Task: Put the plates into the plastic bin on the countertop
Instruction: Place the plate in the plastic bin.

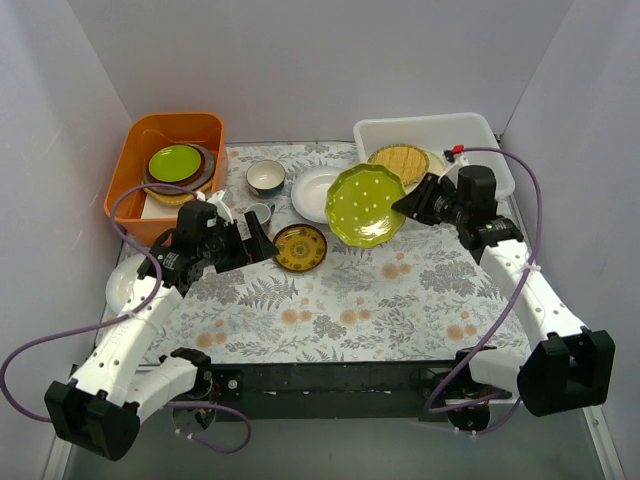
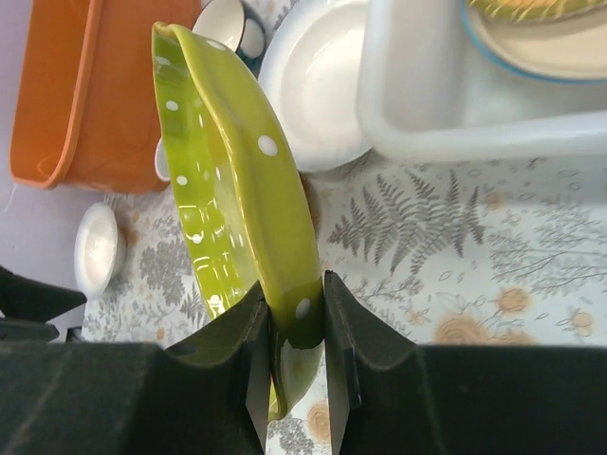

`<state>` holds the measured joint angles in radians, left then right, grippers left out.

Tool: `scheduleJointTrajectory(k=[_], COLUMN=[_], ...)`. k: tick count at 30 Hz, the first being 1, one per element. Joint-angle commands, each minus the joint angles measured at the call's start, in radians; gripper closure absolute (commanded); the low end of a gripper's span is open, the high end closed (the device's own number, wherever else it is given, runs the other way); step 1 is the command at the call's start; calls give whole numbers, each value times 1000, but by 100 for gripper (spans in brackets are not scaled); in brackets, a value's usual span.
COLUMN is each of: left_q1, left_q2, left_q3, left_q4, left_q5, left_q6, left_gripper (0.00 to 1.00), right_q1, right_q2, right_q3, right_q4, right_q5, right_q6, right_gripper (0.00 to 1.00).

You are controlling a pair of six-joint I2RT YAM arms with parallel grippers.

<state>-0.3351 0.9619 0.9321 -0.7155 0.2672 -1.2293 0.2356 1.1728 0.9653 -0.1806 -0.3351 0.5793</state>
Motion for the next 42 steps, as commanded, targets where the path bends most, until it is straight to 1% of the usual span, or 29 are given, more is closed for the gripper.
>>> scheduleJointTrajectory(k=[1, 6, 9, 10, 12, 15, 19, 23, 24, 29, 34, 42], left_q1=[-36, -97, -140, -154, -208, -275, -331, -373, -380, -413, -430, -450], left_q2=[37, 80, 106, 124, 141, 164, 199, 216, 219, 227, 210, 198], left_q3=[59, 74, 74, 77, 85, 102, 120, 109, 108, 96, 76, 36], left_q4=[-38, -45, -48, -55, -73, -93, -119, -111, -105, -98, -94, -79], left_q5=[-103, -196, -250, -255, -362, -446, -499, -508, -505, -497, -491, -474], left_q6=[42, 39, 34, 33, 18, -2, -18, -41, -47, -68, -82, -110], left_gripper=[2, 2, 2, 2, 2, 2, 2, 2, 2, 2, 2, 2], right_q1=[-91, -198, -225, -255, -277, -298, -320, -338, -340, -355, -357, -357], right_q2=[42, 131, 192, 226, 272, 319, 367, 396, 409, 470, 531, 605], right_q3=[151, 239, 305, 329, 351, 375, 388, 374, 365, 360, 386, 385], right_q4=[99, 90, 79, 75, 82, 104, 130, 171, 209, 297, 335, 377], right_q5=[-77, -122, -130, -131, -140, -147, -147, -140, -140, -166, -144, -128], right_q6=[-16, -16, -19, -15, -4, 19, 40, 74, 99, 189, 237, 264], right_gripper=[99, 99, 99, 99, 99, 99, 99, 99, 99, 99, 99, 99])
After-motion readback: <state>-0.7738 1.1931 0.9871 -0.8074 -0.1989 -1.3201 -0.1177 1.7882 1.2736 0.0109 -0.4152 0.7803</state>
